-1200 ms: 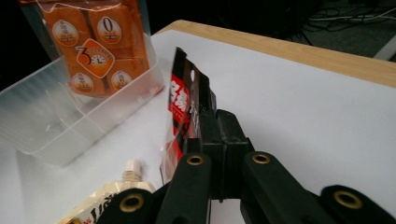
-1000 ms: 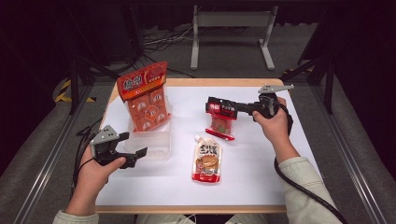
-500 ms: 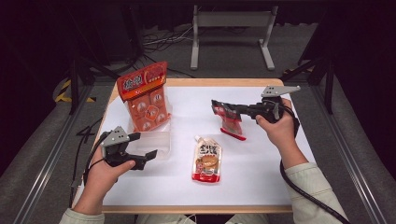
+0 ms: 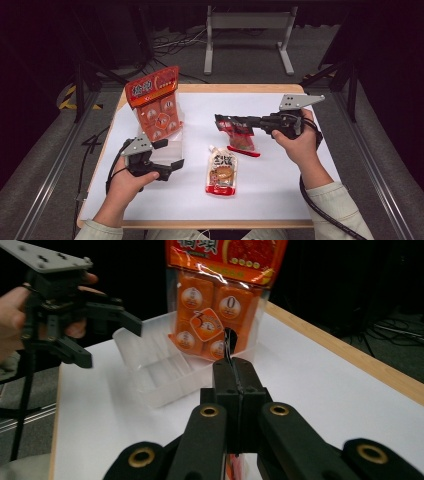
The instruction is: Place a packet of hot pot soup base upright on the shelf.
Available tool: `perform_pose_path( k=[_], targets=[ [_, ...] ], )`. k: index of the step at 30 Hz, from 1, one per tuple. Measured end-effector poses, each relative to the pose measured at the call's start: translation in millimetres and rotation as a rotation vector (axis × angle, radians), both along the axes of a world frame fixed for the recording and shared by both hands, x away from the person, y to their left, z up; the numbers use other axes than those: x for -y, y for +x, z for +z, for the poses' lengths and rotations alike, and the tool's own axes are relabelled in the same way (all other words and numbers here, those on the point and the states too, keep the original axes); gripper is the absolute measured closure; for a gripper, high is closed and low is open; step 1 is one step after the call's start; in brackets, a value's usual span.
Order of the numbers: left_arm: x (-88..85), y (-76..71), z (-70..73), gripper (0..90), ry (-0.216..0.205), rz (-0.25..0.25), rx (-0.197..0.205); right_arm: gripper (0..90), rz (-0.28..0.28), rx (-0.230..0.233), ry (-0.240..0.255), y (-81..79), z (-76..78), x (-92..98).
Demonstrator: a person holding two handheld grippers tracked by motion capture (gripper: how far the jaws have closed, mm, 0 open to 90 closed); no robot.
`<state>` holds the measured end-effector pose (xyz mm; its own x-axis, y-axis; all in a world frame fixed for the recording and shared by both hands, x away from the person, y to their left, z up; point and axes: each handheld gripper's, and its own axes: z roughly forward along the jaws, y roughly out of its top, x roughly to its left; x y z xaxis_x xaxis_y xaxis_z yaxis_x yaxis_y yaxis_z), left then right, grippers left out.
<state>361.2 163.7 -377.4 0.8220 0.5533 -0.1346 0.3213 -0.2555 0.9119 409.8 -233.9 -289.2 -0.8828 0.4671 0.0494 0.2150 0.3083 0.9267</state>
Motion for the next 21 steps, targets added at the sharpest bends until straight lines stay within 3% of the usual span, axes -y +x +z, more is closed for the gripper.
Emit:
perform_pose_path(
  k=[10, 14, 19, 21],
  targets=[
    [32.1, 15.2, -2.4, 9.8, -0.102, -0.089, 0.014, 90.0, 0.081, 0.03, 0.026, -17.8, 10.0, -19.5],
    [41.7, 21.3, -3.5, 12.1, -0.095, -0.101, -0.002, 90.0, 0.11, 0.04, 0.032, -24.3, 12.0, -26.2],
    [54.4, 26.7, -5.9, 16.3, -0.126, -0.145, -0.001, 90.0, 0.128, 0.045, 0.045, -29.8, 11.8, -31.2],
    [60.3, 28.6, -6.1, 18.9, -0.16, -0.171, 0.004, 90.0, 0.133, 0.044, 0.051, -31.1, 10.1, -32.7]
  ],
)
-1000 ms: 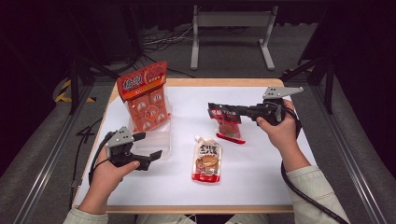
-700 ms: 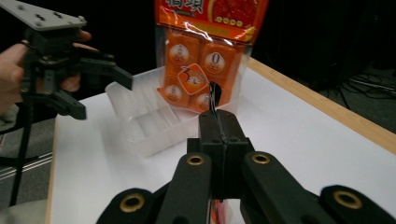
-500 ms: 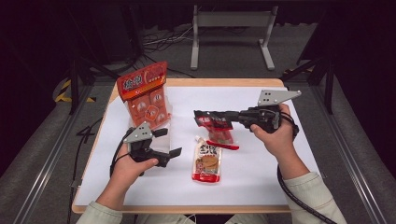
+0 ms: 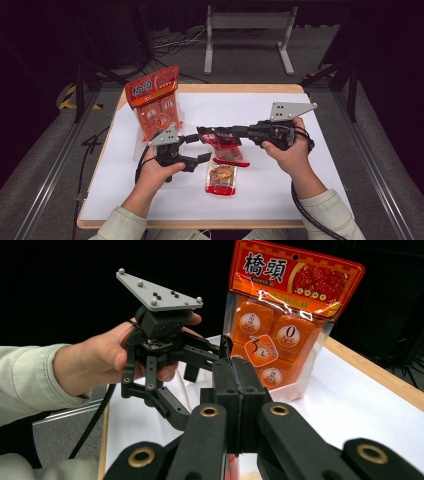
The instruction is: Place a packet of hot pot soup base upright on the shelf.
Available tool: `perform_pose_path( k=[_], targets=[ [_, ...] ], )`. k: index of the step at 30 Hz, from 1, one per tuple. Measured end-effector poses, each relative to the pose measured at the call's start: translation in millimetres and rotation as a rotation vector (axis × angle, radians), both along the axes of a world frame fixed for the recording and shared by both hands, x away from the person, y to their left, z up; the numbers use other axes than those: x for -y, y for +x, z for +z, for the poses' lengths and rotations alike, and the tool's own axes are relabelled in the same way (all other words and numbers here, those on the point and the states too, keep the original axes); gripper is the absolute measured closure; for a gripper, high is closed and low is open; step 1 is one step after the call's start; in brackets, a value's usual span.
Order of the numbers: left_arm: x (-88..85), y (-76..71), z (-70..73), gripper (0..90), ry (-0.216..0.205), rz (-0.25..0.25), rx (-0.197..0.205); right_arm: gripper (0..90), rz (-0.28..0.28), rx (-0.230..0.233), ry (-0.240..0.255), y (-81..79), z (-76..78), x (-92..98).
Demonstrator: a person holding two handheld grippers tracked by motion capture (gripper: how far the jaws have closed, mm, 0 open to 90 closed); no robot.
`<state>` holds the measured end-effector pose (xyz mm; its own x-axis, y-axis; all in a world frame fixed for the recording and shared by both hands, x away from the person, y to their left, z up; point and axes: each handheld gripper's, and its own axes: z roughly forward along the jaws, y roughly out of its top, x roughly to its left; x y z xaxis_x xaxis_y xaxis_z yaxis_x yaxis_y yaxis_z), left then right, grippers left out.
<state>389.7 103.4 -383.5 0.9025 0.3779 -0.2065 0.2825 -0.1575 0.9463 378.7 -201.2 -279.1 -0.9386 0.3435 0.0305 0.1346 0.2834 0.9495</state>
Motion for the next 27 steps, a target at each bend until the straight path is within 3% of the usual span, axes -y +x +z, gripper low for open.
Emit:
perform_pose_path(
  k=[1, 3, 8, 10, 13, 14, 16, 20, 23, 24, 27],
  targets=[
    [0.0, 0.0, 0.0, 19.4, 0.0, 0.0, 0.0, 90.0, 0.002, -0.002, 0.003, -0.4, -0.7, -0.3],
    [6.0, 1.5, -0.9, 20.6, -0.054, -0.037, 0.002, 90.0, 0.006, 0.0, 0.006, -1.2, -2.0, -0.9],
    [12.4, 1.7, -0.2, 26.7, -0.103, -0.067, 0.011, 90.0, 0.003, -0.001, 0.013, -3.3, -4.5, -0.3],
    [12.9, 1.5, 0.1, 32.4, -0.106, -0.069, 0.013, 90.0, 0.002, -0.003, 0.016, -3.3, -5.5, 0.4],
    [13.0, 0.1, 1.9, 34.5, -0.128, -0.049, 0.047, 90.0, 0.0, -0.006, 0.018, -3.2, -6.7, 1.1],
    [12.0, -0.5, 3.4, 40.3, -0.145, -0.041, 0.057, 90.0, 0.0, -0.005, 0.023, -3.3, -7.4, 1.5],
    [11.4, -0.7, 3.8, 42.7, -0.145, -0.032, 0.065, 90.0, 0.0, -0.006, 0.029, -3.2, -7.6, 2.1],
    [7.4, -1.5, 4.5, 63.3, -0.161, -0.036, 0.05, 90.0, -0.003, -0.007, 0.039, -2.6, -8.1, 3.2],
    [3.7, -2.2, 5.2, 67.2, -0.188, -0.03, 0.032, 90.0, -0.001, -0.009, 0.04, -2.3, -8.8, 3.0],
    [2.5, -2.3, 5.5, 74.0, -0.198, -0.034, 0.028, 90.0, -0.002, -0.008, 0.04, -2.4, -8.8, 2.6],
    [0.9, -3.6, 7.1, 78.1, -0.197, -0.043, 0.032, 90.0, -0.001, -0.006, 0.041, -2.6, -8.8, 2.1]
  ],
)
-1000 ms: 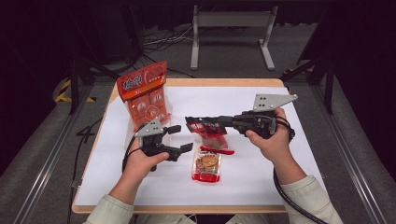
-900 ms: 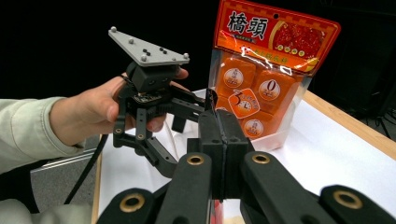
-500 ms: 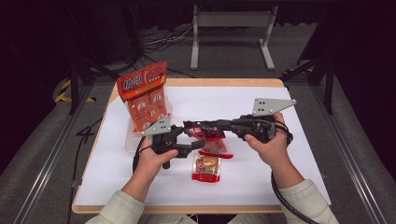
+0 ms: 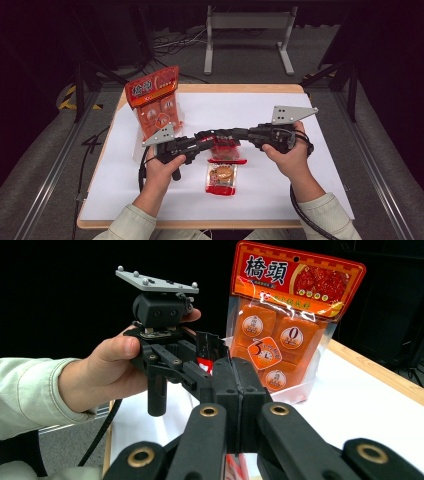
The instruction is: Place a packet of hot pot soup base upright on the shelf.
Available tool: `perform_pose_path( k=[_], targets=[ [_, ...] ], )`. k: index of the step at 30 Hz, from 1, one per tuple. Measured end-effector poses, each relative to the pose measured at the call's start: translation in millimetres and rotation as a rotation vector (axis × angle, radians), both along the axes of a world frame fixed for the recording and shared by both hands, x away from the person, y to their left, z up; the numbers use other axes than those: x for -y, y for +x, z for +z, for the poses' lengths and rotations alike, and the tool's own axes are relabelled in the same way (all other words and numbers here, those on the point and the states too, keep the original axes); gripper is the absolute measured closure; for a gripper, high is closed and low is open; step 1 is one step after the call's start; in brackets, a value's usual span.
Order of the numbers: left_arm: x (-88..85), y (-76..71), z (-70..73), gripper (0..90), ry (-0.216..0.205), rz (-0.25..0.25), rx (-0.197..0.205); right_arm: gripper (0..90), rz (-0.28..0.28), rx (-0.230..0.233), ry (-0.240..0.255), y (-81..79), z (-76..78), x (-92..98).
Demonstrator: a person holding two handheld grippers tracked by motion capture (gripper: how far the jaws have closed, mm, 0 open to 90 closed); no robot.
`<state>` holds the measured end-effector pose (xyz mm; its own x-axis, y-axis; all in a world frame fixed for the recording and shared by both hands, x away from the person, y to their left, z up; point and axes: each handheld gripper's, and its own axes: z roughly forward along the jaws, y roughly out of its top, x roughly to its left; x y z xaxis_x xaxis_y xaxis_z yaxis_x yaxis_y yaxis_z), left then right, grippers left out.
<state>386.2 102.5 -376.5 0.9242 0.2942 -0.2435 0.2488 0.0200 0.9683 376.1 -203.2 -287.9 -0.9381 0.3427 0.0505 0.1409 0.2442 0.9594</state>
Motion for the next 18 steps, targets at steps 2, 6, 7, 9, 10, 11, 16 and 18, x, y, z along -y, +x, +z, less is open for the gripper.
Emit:
perform_pose_path(
  k=[2, 6, 7, 9, 10, 11, 16, 18],
  targets=[
    [0.6, -1.2, 1.1, 81.1, 0.02, -0.001, 0.01, 90.0, 0.0, 0.002, -0.003, 0.1, -0.2, -0.8],
    [0.6, -3.1, 2.6, 84.4, 0.039, -0.004, 0.015, 90.0, -0.006, 0.008, -0.009, 0.3, -1.2, -0.6],
    [0.5, -3.3, 3.0, 85.2, 0.046, -0.004, 0.016, 90.0, -0.006, 0.008, -0.009, 0.6, -1.7, -0.5],
    [0.2, -4.0, 3.8, 86.1, 0.054, -0.012, 0.018, 90.0, -0.007, 0.009, -0.007, 1.3, -2.9, -0.1],
    [0.2, -4.0, 3.8, 86.5, 0.054, -0.012, 0.018, 90.0, -0.01, 0.01, -0.007, 1.7, -3.5, 0.3],
    [-0.1, -4.9, 4.4, 87.1, 0.06, -0.017, 0.023, 90.0, -0.01, 0.013, -0.005, 2.4, -4.2, 0.9],
    [-0.8, -5.0, 5.5, 87.9, 0.062, -0.01, 0.029, 88.3, -0.016, 0.015, -0.009, 3.5, -5.8, 2.3],
    [-1.2, -5.9, 6.6, 88.6, 0.068, -0.013, 0.033, 84.6, -0.026, 0.021, -0.009, 3.7, -7.1, 2.5]
  ],
)
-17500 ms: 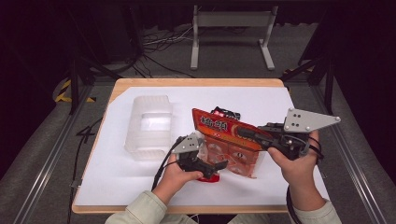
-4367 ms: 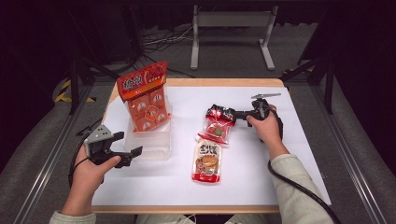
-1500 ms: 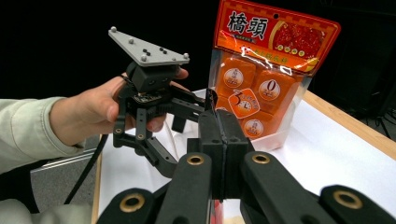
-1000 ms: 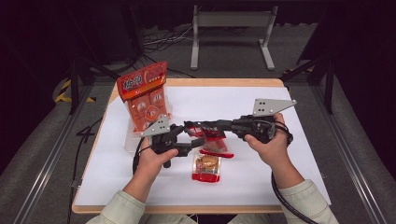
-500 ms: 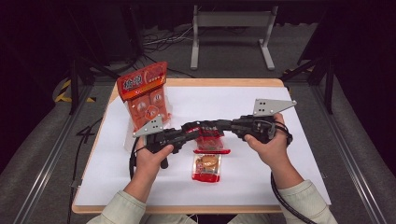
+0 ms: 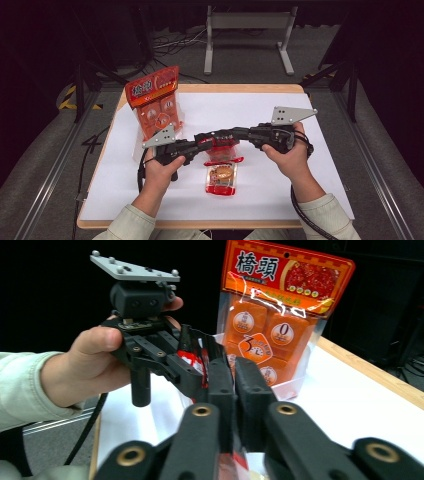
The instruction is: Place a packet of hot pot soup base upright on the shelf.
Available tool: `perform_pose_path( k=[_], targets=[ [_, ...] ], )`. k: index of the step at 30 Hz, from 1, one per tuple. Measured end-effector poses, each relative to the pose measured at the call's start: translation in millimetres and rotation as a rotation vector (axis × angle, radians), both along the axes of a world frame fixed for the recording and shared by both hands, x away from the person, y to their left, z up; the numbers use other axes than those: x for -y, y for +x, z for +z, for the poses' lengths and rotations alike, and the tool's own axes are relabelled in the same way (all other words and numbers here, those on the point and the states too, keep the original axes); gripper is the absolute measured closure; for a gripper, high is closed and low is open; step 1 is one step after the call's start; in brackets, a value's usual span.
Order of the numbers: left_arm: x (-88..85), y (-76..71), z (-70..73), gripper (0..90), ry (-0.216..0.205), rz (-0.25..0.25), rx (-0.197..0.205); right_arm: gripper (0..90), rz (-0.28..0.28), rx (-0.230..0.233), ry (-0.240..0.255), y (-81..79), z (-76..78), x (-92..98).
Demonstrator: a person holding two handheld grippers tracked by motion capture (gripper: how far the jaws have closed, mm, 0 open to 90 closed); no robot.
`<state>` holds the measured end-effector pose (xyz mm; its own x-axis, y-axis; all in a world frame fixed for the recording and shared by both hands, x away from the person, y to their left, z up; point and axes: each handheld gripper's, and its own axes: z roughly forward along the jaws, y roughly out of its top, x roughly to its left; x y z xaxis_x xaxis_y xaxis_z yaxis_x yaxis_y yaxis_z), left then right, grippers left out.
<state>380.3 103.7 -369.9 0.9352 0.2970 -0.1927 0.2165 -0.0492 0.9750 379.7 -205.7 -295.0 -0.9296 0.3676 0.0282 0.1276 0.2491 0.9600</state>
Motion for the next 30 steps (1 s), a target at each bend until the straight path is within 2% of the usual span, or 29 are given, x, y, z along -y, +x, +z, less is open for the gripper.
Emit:
perform_pose_path(
  k=[4, 5, 6, 9, 12, 17, 23, 30],
  targets=[
    [-4.2, -1.5, 6.2, 89.5, 0.04, 0.003, 0.036, 77.5, -0.026, 0.007, 0.003, -0.1, -2.9, 1.9],
    [-4.2, -1.5, 6.2, 89.5, 0.04, 0.003, 0.036, 77.5, -0.026, 0.007, 0.003, -0.1, -2.9, 1.9],
    [-5.9, -1.4, 7.4, 89.5, 0.041, 0.003, 0.038, 72.3, -0.038, 0.005, 0.012, 0.3, -4.2, 4.9],
    [-12.2, -0.1, 12.3, 89.5, 0.049, 0.011, 0.049, 67.9, -0.051, 0.002, 0.036, -0.2, -5.8, 12.8],
    [-17.8, 1.7, 18.3, 89.5, 0.058, 0.0, 0.069, 66.9, -0.073, -0.007, 0.049, -0.1, -8.4, 21.0],
    [-31.6, 8.4, 31.5, 89.5, 0.112, -0.001, 0.107, 66.3, -0.1, -0.02, 0.053, 1.3, -12.7, 31.2],
    [-47.1, 12.8, 42.0, 89.4, 0.115, 0.001, 0.116, 66.4, -0.112, -0.026, 0.055, 1.4, -14.5, 37.1],
    [-67.0, 16.1, 53.4, 89.4, 0.145, 0.016, 0.131, 66.5, -0.13, -0.042, 0.072, 1.9, -15.9, 45.7]
  ],
)
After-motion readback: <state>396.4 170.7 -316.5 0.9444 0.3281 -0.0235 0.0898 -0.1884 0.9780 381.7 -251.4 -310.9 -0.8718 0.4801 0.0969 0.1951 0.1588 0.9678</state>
